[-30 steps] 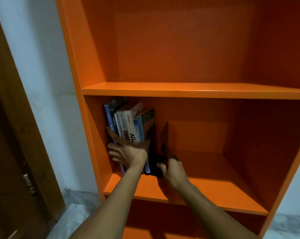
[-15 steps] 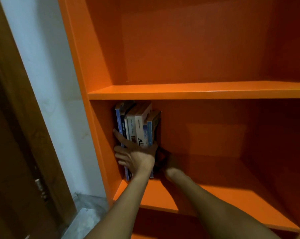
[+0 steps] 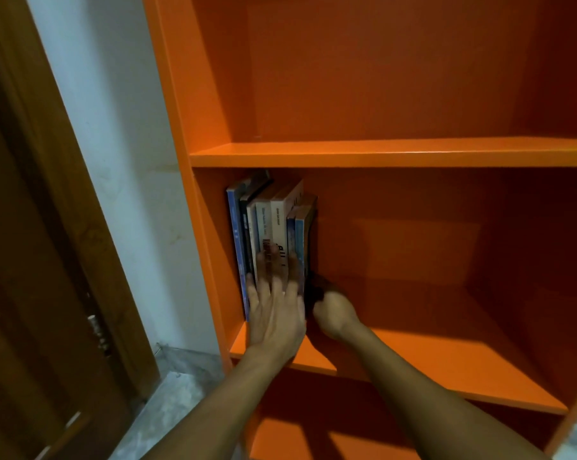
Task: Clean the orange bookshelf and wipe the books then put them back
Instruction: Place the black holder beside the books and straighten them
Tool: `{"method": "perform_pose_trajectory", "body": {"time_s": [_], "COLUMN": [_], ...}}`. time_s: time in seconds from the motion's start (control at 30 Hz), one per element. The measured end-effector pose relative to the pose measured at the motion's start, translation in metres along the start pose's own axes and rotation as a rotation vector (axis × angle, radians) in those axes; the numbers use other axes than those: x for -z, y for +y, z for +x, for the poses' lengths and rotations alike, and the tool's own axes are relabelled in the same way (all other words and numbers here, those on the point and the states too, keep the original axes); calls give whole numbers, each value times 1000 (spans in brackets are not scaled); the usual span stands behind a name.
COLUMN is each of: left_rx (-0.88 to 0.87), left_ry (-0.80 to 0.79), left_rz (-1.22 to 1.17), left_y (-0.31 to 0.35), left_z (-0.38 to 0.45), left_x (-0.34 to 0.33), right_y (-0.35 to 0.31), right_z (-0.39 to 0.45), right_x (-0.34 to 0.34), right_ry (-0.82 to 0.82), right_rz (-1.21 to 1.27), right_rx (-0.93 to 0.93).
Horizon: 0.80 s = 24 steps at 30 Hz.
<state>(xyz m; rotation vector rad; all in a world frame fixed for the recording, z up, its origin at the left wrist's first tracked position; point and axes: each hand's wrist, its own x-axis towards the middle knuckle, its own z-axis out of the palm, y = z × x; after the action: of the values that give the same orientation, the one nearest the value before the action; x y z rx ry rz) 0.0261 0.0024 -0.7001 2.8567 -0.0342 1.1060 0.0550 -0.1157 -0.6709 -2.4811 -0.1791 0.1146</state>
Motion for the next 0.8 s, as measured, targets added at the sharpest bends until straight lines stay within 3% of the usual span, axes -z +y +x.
{"method": "perform_pose_trajectory", "body": {"time_s": [0.2, 0.53, 0.67, 0.8], "left_rx": [-87, -111, -34, 103], "left_ry": [-79, -157, -14, -35], "left_rz": [69, 63, -59, -53], "left_y": [-26, -24, -21, -11], "left_z": [2, 2, 0, 13], "left_x": [-13, -3, 12, 18], "right_y": [6, 18, 15, 10], "right_z": [13, 30, 25, 18], "right_x": [-1, 5, 8, 10], "right_ry": [16, -193, -55, -120], "right_rz": [54, -58, -24, -120], "right_rx": [95, 81, 126, 71]}}
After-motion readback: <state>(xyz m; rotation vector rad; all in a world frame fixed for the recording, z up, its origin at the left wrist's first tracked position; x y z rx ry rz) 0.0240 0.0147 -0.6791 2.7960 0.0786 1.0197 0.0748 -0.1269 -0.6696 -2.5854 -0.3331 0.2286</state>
